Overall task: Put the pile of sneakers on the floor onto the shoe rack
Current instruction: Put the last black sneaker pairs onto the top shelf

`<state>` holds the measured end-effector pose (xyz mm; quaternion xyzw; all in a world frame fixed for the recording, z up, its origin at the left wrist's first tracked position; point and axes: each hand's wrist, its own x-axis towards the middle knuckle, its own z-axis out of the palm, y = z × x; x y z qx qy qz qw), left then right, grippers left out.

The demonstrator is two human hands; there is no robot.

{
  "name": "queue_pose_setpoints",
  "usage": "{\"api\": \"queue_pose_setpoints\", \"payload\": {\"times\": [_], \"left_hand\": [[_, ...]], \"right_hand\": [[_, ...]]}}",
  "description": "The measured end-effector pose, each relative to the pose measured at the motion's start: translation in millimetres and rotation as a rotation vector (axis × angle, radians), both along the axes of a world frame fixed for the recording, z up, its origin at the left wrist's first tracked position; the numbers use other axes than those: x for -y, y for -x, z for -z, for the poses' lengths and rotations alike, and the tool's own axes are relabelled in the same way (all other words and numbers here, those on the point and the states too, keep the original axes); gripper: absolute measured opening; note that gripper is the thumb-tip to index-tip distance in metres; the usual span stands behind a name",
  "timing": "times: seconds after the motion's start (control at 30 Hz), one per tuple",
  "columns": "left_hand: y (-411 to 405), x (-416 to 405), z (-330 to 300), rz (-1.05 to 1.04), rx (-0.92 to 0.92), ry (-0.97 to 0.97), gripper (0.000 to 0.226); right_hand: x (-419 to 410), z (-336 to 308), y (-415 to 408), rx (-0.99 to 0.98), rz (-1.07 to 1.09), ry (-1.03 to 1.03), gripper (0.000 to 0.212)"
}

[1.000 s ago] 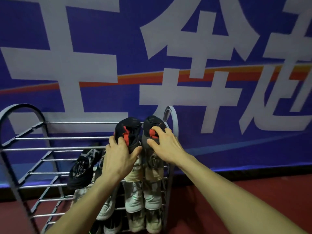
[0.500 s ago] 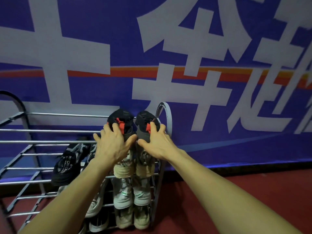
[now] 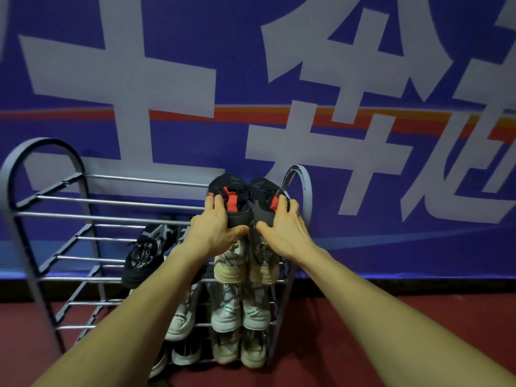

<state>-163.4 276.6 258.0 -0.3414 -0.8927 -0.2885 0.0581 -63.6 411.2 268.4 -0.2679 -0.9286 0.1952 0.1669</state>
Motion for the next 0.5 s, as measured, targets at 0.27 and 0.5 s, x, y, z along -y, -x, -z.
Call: {"api": "queue_pose_setpoints", "payload": {"times": [0.27,0.5], "left_hand": [[2.4,5.6,0.2,0.066,0.051,-0.088,0.079],[-16.9,45.7,50.7,0.098,0.079,-0.076,0.105]], "right_hand": [[-2.9,2.1,6.8,-0.002,0.032,0.027,0.092],[76.0,59.8,-5.5,-0.376,0.315,0.047,0.088]]}}
